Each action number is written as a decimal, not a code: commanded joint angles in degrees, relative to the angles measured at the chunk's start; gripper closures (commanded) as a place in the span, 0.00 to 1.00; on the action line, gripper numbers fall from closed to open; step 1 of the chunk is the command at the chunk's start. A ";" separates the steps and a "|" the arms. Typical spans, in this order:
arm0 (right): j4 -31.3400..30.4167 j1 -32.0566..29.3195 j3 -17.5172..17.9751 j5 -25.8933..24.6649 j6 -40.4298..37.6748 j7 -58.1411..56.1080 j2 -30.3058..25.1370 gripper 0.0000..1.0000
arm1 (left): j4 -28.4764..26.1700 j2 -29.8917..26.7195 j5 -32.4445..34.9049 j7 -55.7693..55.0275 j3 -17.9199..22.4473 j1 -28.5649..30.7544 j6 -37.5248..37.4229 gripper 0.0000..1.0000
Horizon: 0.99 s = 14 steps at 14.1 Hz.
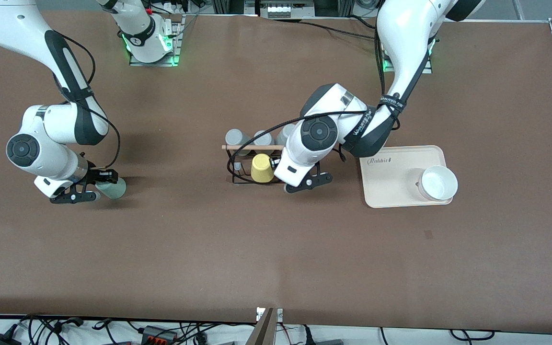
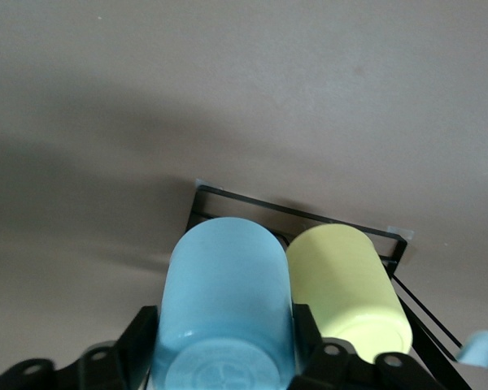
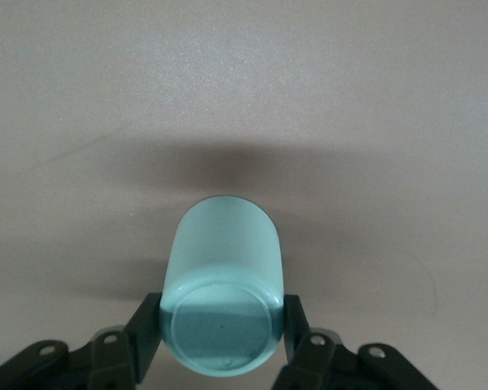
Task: Hang scattered cups on rack with three cups
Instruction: 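Set the blue cup beside the yellow cup while the right gripper grasps the mint cup, then withdraw the left gripper while the right gripper carries the mint cup to the rack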
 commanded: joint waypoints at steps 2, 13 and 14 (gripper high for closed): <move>2.95 0.23 1.05 -0.45 -3.89 -1.44 -1.98 0.68 | 0.50 -3.62 0.85 0.18 0.31 6.99 -1.53 0.00; 30.12 13.84 6.85 5.87 -32.65 14.09 -0.31 0.68 | 0.24 -23.83 5.57 40.16 0.48 30.67 -29.73 0.00; 31.00 15.86 6.85 5.88 -32.57 18.30 0.30 0.68 | -1.33 -25.51 6.29 40.17 0.22 30.67 -30.36 0.00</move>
